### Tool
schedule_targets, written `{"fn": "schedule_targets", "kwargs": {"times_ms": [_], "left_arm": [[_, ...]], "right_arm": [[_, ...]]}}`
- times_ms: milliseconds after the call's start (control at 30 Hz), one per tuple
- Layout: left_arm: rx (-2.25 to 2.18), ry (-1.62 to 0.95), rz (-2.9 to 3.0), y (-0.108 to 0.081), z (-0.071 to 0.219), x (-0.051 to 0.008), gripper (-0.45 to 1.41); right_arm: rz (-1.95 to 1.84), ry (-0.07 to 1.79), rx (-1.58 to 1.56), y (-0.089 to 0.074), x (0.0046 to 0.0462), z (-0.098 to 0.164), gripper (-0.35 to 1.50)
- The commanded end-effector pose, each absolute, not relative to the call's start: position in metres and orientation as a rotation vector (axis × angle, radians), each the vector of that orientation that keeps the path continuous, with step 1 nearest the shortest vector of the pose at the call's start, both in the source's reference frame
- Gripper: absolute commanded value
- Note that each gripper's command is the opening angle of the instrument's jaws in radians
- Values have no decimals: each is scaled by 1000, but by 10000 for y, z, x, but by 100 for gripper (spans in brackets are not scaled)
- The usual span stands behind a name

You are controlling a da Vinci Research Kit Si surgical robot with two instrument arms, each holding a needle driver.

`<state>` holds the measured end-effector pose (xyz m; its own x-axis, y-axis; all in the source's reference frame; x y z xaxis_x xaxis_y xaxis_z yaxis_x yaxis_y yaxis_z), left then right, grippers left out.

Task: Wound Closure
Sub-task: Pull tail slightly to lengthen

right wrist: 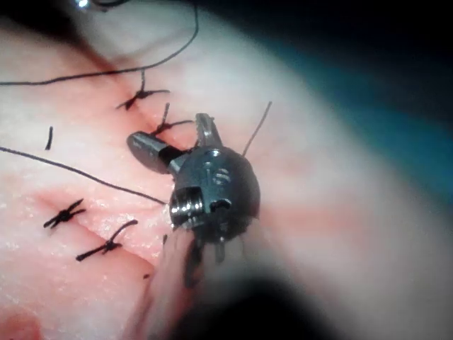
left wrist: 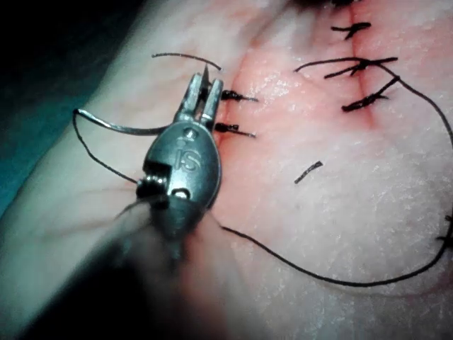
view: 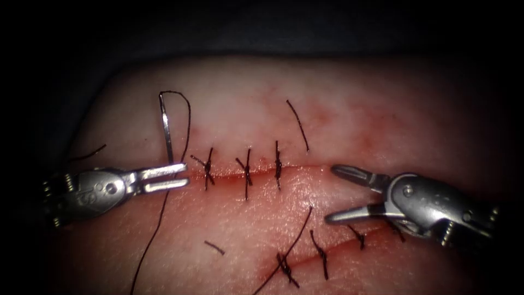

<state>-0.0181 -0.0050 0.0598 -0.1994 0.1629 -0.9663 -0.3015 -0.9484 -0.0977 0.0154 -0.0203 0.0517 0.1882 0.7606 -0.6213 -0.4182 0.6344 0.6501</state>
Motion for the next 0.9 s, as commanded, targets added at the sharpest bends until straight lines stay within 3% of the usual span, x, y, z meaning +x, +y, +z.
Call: {"fn": "schedule_targets", "kwargs": {"times_ms": [33, 267, 900], "left_arm": [[-1768, 167, 2217, -44, 601, -189, -45], [-1765, 170, 2218, -45, 602, -191, -45], [-1762, 170, 2220, -45, 602, -189, -45]], "right_arm": [[929, 1096, 385, -176, 166, 530, 121], [1304, 672, 362, -160, 202, 604, 148], [1307, 736, 401, -138, 239, 628, 136]]}}
